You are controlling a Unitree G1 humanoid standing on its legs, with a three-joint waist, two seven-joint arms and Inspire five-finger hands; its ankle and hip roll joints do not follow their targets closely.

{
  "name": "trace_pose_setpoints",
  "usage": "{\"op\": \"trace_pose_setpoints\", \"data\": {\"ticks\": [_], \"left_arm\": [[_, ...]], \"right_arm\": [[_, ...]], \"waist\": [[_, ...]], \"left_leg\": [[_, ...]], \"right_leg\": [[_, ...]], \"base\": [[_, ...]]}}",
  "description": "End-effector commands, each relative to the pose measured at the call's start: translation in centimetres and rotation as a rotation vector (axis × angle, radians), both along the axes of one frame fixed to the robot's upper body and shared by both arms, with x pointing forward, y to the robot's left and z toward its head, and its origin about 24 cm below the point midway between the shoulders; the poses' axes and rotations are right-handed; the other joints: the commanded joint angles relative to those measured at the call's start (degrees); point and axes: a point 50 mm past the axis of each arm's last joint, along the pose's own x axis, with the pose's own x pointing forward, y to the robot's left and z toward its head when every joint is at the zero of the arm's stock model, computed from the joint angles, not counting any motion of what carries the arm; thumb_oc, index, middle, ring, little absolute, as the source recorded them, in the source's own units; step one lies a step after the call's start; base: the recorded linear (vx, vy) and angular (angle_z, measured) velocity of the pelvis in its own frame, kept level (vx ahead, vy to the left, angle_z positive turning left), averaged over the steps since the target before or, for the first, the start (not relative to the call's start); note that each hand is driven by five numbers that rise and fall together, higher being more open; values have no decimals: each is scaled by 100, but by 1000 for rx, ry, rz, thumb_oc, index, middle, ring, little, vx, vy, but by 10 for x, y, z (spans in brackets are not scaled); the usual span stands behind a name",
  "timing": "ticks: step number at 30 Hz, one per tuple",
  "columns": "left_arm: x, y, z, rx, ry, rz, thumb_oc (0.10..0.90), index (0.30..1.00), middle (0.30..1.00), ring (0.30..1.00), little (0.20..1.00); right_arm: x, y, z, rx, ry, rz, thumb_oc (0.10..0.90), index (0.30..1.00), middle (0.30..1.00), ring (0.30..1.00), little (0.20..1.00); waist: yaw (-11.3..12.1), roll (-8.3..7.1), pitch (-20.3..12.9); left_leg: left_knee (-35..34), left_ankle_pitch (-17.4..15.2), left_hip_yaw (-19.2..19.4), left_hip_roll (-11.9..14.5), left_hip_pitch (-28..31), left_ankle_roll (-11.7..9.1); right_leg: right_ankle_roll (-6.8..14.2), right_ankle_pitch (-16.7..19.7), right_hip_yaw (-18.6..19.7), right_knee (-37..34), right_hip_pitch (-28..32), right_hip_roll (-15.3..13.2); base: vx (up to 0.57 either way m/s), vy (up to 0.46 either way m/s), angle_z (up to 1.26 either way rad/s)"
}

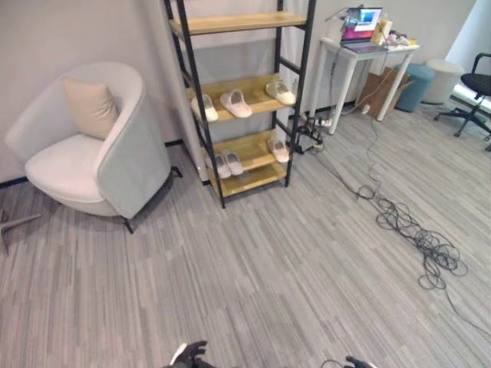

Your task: Arrange the slippers neatly on the shoe rack.

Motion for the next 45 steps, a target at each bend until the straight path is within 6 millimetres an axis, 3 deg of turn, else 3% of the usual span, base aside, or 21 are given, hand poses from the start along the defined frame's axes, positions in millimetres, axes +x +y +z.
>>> {"op": "trace_pose_setpoints", "data": {"ticks": [1, 4, 7, 13, 14, 15, 16, 18, 20, 21, 25, 29, 30, 33, 34, 35, 36, 38, 41, 43, 45], "left_arm": [[34, -28, 8, -63, -104, -47, 800, 900, 900, 900, 900], [32, -30, 7, -63, -100, -53, 800, 900, 900, 900, 900], [30, -30, 7, -66, -100, -46, 800, 900, 900, 900, 900], [24, -26, 5, -69, -87, -6, 800, 900, 900, 900, 900], [24, -25, 5, -66, -87, -2, 800, 900, 900, 900, 900], [24, -25, 5, -67, -87, -2, 800, 900, 900, 900, 900], [27, -23, 6, -63, -93, 5, 800, 900, 900, 900, 900], [27, -22, 6, -61, -93, 9, 800, 900, 900, 900, 900], [24, -20, 5, -58, -87, 21, 800, 900, 900, 900, 900], [21, -19, 4, -61, -78, 25, 800, 900, 900, 900, 900], [17, -20, 3, -60, -59, 18, 800, 900, 900, 900, 900], [16, -22, 2, -64, -58, 6, 800, 900, 900, 900, 900], [12, -24, 0, -65, -43, 1, 800, 900, 900, 900, 900], [9, -25, -1, -71, -30, 12, 800, 900, 900, 900, 900], [11, -25, 0, -75, -40, 22, 800, 900, 900, 900, 900], [18, -27, 2, -77, -65, 13, 800, 900, 900, 900, 900], [18, -27, 2, -77, -65, 13, 800, 900, 900, 900, 900], [28, -30, 6, -87, -103, 10, 800, 900, 900, 900, 900], [31, -31, 7, -88, -115, 14, 800, 900, 900, 900, 900], [31, -31, 7, -92, -111, 12, 800, 900, 900, 900, 900], [30, -31, 7, -92, -110, 12, 800, 900, 900, 900, 900]], "right_arm": [[18, -18, 9, -48, -92, -43, 800, 900, 900, 900, 900], [20, -19, 10, -49, -98, -48, 800, 900, 900, 900, 900], [25, -17, 11, -44, -115, -42, 800, 900, 900, 900, 900], [30, -11, 11, -30, -121, -10, 800, 900, 900, 900, 900], [39, -9, 13, -20, -146, 5, 800, 900, 900, 900, 900], [39, -9, 13, -20, -146, 5, 800, 900, 900, 900, 900], [51, -4, 16, -11, -183, 16, 800, 900, 900, 900, 900], [53, -3, 17, -10, -193, 17, 800, 900, 900, 900, 900], [53, -3, 17, -14, -199, 19, 800, 900, 900, 900, 900], [54, -2, 18, -11, -203, 30, 800, 900, 900, 900, 900], [57, -2, 19, -18, -204, 50, 800, 900, 900, 900, 900], [53, -6, 18, -23, -194, 52, 800, 900, 900, 900, 900], [46, -8, 17, -24, -180, 43, 800, 900, 900, 900, 900], [40, -10, 15, -31, -158, 42, 800, 900, 900, 900, 900], [38, -11, 15, -32, -153, 38, 800, 900, 900, 900, 900], [40, -13, 16, -39, -166, 25, 800, 900, 900, 900, 900], [41, -13, 16, -39, -166, 24, 800, 900, 900, 900, 900], [45, -14, 18, -40, -188, 13, 800, 900, 900, 900, 900], [47, -16, 19, -45, -190, 10, 800, 900, 900, 900, 900], [47, -16, 19, -46, -193, 17, 800, 900, 900, 900, 900], [47, -16, 19, -46, -192, 17, 800, 900, 900, 900, 900]], "waist": [[-37, -5, 306], [-8, -19, 262], [123, 20, 238], [259, -2, 124], [271, 38, 183], [281, 34, 184], [228, 84, 299], [215, 130, 329], [175, 194, 342], [109, 219, 321], [-5, 209, 315], [-160, 239, 307], [-174, 244, 201], [-168, 318, 103], [-151, 360, 83], [-115, 343, 144], [-120, 344, 145], [-6, 170, 297], [93, 73, 371], [207, -6, 352], [218, -6, 372]], "left_leg": [[663, -237, -352, 187, -160, -251], [395, -316, -307, 21, -338, -174], [30, -111, -322, -139, -519, -134], [-45, -334, -388, -295, -228, 120], [-84, -434, -295, -293, -54, 248], [-82, -438, -283, -296, -54, 251], [-90, -523, -247, -277, 123, 366], [-103, -575, -245, -244, 218, 396], [-185, -721, -273, -212, 523, 406], [-308, -829, -306, -182, 757, 390], [-496, -996, -358, -169, 1131, 337], [-640, -1163, -573, -95, 1554, 244], [-662, -1180, -643, -26, 1648, 194], [-585, -1023, -696, 124, 1630, 60], [-366, -788, -743, 198, 1547, -60], [350, -346, -690, 271, 1182, -307], [377, -358, -698, 273, 1166, -312], [1387, 105, -330, 462, 602, -381], [1569, -94, -179, 371, 249, -278], [1090, -353, 26, 155, -266, -153], [1107, -385, 37, 157, -235, -149]], "right_leg": [[371, -510, 188, 428, 79, -78], [415, -558, 202, 362, 167, -98], [430, -705, 427, 460, 268, -2], [621, -838, 525, 1087, 242, -192], [851, -557, 433, 1820, -121, -336], [855, -571, 445, 1846, -137, -340], [1073, -126, 340, 2605, -535, -451], [1105, -51, 202, 2885, -709, -521], [1014, -71, -249, 2880, -931, -760], [893, -200, -525, 2482, -1122, -791], [879, 18, -835, 1723, -1413, -849], [944, 233, -713, 1173, -1561, -726], [823, 193, -545, 1207, -1469, -597], [714, 114, -572, 1178, -1373, -460], [640, 52, -584, 1152, -1285, -369], [527, -44, -602, 1020, -1039, -307], [523, -41, -609, 1014, -1037, -305], [367, -185, -634, 805, -624, -310], [342, -278, -560, 697, -380, -329], [363, -442, -491, 567, -80, -283], [369, -457, -482, 563, -44, -283]], "base": [[122, -14, 13], [149, 20, 0], [200, 78, -2], [181, 121, -55], [70, 90, -52], [147, 150, -53], [136, 96, -41], [141, 75, -28], [268, 2, -5], [384, -74, -9], [279, -101, -7], [310, -158, 9], [243, -171, 58], [196, -162, 50], [123, -187, -3], [120, -189, -1], [87, -171, 0], [124, -201, 3], [200, -163, -9], [311, -102, -2], [119, -27, 5]]}}
